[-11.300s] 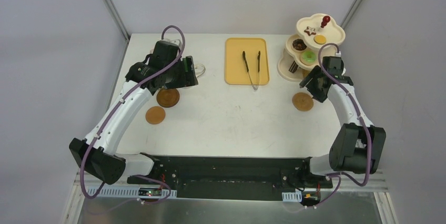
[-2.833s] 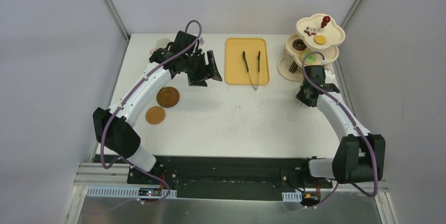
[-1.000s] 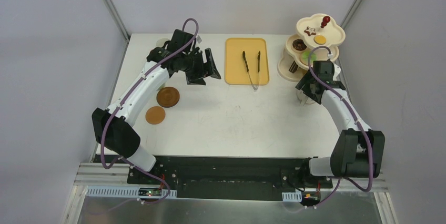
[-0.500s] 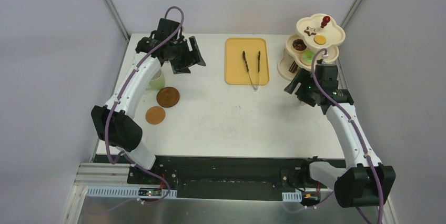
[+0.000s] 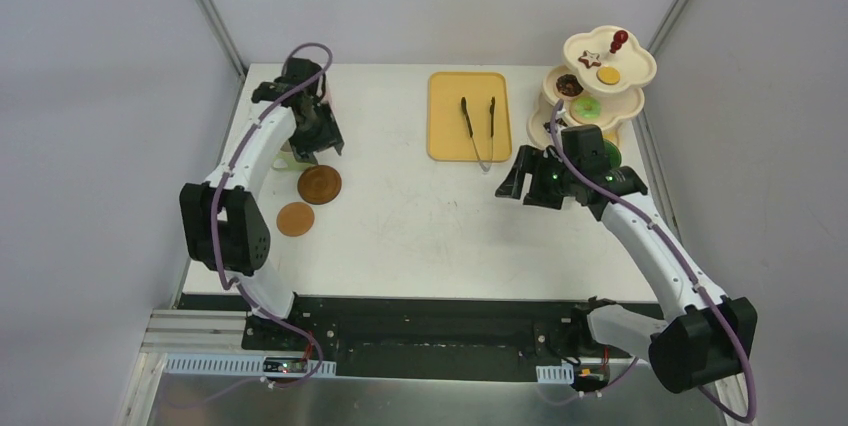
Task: Serve the afternoon tea
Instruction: Move the coaster to the center of the board.
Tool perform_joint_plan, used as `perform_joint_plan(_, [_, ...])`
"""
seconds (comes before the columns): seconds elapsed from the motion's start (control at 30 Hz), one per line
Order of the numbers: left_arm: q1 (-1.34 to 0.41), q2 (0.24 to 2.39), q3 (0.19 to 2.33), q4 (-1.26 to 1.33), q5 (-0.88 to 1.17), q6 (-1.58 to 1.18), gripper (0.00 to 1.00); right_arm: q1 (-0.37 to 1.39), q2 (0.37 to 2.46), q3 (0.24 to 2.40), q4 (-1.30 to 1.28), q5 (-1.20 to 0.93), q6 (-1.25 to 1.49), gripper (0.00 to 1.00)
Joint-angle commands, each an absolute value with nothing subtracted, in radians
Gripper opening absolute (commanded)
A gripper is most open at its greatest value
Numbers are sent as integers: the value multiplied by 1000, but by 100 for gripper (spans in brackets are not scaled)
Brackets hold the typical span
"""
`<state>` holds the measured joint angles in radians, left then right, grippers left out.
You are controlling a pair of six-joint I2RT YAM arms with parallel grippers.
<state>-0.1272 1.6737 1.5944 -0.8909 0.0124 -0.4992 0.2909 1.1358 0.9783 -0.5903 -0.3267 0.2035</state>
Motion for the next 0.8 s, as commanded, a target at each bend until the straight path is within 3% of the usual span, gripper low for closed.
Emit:
perform_joint_plan(0.0, [-193, 1697, 1479, -825, -108, -418, 56, 331, 1147, 991, -587, -361, 175, 77])
perform_joint_plan(0.13, [-199, 1826, 1484, -806, -153, -394, 59, 347, 1167, 1000, -583, -387, 188, 77])
perform_joint_plan(0.3, [-190, 1893, 1466, -690, -95, -400, 76, 348, 1170, 1034, -615, -347, 179, 77])
perform_joint_plan(0.57, [-176, 1979, 1443, -665, -46, -413, 75, 347, 1144, 1058, -659, -279, 183, 77])
perform_joint_plan(0.77, [-224, 1977, 1378, -616, 106, -455, 70, 347, 1142, 1060, -654, -264, 231, 77])
